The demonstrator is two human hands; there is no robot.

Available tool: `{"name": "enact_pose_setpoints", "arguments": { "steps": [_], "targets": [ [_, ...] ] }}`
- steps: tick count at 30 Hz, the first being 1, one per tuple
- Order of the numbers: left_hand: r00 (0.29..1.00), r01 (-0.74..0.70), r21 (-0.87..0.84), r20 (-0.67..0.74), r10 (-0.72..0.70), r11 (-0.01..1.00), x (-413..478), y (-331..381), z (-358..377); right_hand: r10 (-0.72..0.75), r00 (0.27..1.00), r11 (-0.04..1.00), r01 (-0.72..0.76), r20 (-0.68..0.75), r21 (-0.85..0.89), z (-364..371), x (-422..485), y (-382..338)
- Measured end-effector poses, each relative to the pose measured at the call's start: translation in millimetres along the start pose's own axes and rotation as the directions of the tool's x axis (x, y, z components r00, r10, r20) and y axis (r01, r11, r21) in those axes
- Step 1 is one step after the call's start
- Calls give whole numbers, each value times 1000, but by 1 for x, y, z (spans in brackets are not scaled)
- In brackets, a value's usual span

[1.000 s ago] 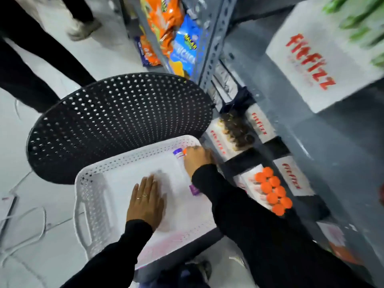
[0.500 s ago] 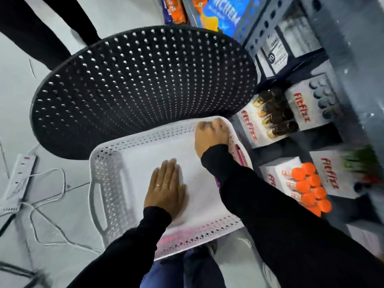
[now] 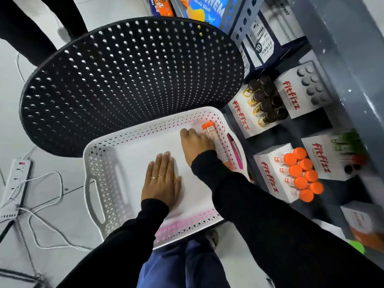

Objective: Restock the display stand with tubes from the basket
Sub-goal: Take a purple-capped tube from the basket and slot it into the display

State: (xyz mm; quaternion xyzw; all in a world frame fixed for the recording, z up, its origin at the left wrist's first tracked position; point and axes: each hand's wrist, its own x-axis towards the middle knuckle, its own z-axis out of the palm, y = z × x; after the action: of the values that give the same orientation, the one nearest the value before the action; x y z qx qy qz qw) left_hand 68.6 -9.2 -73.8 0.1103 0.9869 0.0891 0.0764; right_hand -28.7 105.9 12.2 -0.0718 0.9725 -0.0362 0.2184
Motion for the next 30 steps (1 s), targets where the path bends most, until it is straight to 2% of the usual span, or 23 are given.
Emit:
{"name": "enact_pose_setpoints", "arguments": {
  "steps": [5, 10, 15, 19, 21, 24, 28, 30],
  "targets": [
    [996, -1, -10, 92, 2, 1000, 1, -4, -3, 149, 980, 976, -167, 131, 136, -10, -1, 0],
    [987, -20, 7, 162, 19, 1000, -2, -9, -25, 196, 968, 909, -238, 155, 343, -37, -16, 6],
    [980, -116, 23, 166, 111, 993, 3, 9, -63, 115, 993, 899, -114, 23, 423, -109, -53, 30],
    [973, -230, -37, -26, 230, 972, 35, 60, -106, 188, 975, 878, -113, -117, 465, -183, -99, 64],
    [936, -332, -57, -144, 322, 941, 56, 100, -134, 236, 958, 866, -132, -161, 483, -215, -130, 83],
    [841, -507, -44, -247, 482, 861, 78, 167, -172, 319, 919, 862, -180, -232, 475, -253, -181, 113],
    [728, -664, -81, -297, 618, 743, 88, 243, -200, 465, 821, 812, -246, -331, 529, -276, -234, 155],
    [702, -699, -93, -282, 654, 709, 91, 274, -203, 517, 779, 778, -255, -354, 574, -287, -258, 171]
  ]
}}
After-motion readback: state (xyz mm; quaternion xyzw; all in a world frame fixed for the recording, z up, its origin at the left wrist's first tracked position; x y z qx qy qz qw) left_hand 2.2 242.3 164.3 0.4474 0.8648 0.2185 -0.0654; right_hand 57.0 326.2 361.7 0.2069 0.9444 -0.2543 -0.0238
